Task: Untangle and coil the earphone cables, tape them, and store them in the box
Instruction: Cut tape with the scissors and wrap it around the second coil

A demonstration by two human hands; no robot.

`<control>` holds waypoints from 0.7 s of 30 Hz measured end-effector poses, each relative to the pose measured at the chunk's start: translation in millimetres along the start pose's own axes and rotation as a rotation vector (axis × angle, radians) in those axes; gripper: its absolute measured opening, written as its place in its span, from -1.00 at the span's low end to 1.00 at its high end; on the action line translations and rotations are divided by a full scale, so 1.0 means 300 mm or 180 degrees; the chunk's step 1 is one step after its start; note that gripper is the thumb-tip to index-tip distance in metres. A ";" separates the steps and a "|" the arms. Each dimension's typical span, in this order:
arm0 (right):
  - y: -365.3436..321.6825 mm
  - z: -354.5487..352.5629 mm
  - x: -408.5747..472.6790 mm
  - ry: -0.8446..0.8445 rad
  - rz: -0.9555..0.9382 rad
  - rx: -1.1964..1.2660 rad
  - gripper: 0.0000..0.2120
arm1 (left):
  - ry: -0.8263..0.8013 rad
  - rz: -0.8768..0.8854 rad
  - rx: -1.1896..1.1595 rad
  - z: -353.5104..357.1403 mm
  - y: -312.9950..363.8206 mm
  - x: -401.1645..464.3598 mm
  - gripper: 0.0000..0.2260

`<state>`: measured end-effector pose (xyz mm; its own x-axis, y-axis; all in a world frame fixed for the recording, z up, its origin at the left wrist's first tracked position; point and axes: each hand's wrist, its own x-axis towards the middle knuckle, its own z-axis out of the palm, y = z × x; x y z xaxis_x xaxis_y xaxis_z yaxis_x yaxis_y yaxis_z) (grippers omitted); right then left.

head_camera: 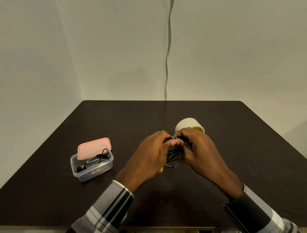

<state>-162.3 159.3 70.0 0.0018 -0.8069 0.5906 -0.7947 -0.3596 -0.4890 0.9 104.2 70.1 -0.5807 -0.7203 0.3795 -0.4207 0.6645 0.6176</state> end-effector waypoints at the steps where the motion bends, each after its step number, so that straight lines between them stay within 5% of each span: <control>1: -0.001 -0.002 0.002 -0.0130 0.0122 0.0046 -0.91 | 0.0031 -0.0012 0.0124 0.003 0.001 0.002 -0.68; 12: -0.006 -0.069 0.025 -0.1082 0.0902 0.1237 -0.88 | 0.0369 0.0080 -0.0039 0.016 -0.009 0.008 -0.73; 16: 0.011 -0.071 0.025 -0.1090 0.0757 0.0855 -0.95 | 0.0339 -0.0108 -0.0074 0.029 -0.011 0.007 -0.81; 21: 0.022 -0.047 0.009 -0.0374 -0.0015 -0.0210 -0.81 | 0.0179 -0.0342 -0.0531 0.029 0.003 0.007 -0.77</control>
<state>-176.1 161.4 77.3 0.0738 -0.8560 0.5117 -0.8326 -0.3353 -0.4408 -6.7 105.0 65.3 -0.4969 -0.7983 0.3404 -0.3541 0.5445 0.7603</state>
